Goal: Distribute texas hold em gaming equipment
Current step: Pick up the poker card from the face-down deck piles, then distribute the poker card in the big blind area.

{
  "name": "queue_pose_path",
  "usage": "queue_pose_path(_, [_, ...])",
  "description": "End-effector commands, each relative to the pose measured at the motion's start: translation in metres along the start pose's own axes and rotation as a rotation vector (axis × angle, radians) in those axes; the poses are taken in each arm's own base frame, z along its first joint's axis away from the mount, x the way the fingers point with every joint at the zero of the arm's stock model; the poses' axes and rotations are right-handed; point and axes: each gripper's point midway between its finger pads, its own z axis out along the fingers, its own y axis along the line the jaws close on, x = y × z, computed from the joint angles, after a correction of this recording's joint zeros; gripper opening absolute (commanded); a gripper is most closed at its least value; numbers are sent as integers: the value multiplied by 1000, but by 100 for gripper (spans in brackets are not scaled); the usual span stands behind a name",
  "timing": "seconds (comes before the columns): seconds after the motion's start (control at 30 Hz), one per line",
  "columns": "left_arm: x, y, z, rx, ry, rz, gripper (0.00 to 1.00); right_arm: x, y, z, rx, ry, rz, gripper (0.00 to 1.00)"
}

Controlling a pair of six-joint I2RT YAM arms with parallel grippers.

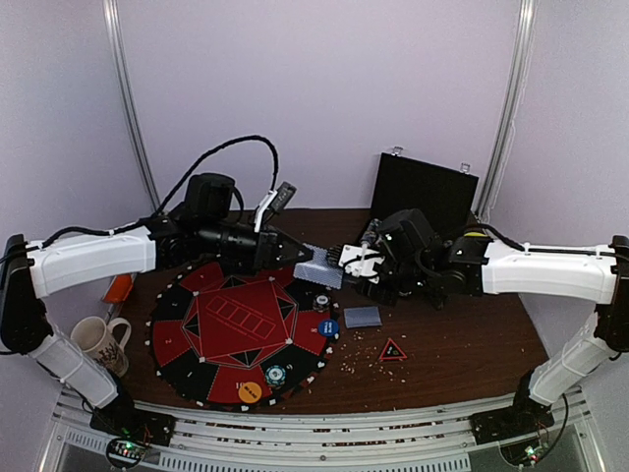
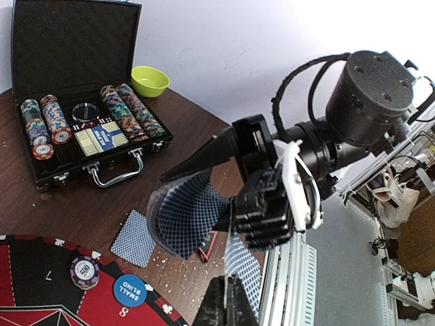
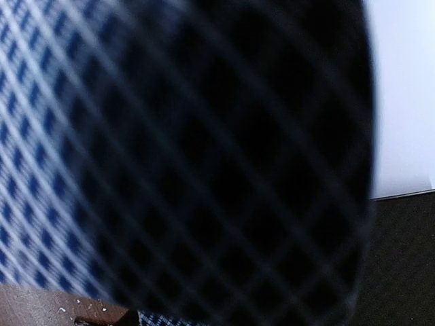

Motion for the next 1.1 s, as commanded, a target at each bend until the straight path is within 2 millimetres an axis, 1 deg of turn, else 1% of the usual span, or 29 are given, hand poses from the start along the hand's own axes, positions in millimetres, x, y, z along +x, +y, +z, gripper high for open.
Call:
queue_pose_path(0.0, [-11,-13,-23,48,-39,59,0,0,-13,-5,31,-26,42,49])
queue_pose_path(0.07, [-6,-11,-30,25,-20,55,0,4,-18,-5,39,-20,58,49])
queue_pose_path(0.13, [5,-12,-35,16,19,45,0,9,-25,-5,52,-11,81,49])
queue_pose_path(0.23, [29,-13,-38,17,87,2,0,16,-35,-7,76,3,108,49])
queue_pose_path(0.33, [63,-5,-34,-19,170,-61,0,20,-41,-9,93,11,126,49])
queue_pose_path(0.4, [82,-12,-27,3,216,-73,0,21,-44,-11,105,15,134,49])
queue_pose_path(0.53, [105,-29,-20,35,268,-60,0,25,-41,-13,97,22,142,49])
queue_pose_path(0.7, [140,-35,-25,47,363,-93,0,28,-37,-17,89,7,144,49])
queue_pose_path(0.77, [150,-38,-26,52,402,-84,0,28,-38,-19,93,4,143,49])
queue_pose_path(0.87, [161,-46,-18,83,448,-52,0,26,-39,-20,96,0,139,49])
queue_pose_path(0.93, [171,-46,-10,89,486,-32,0,24,-40,-21,95,-5,140,49])
queue_pose_path(1.0, [186,-41,0,81,542,-7,0,24,-40,-21,94,-7,138,49])
queue_pose_path(1.07, [203,-32,14,76,612,-11,0,25,-39,-20,91,-4,137,49])
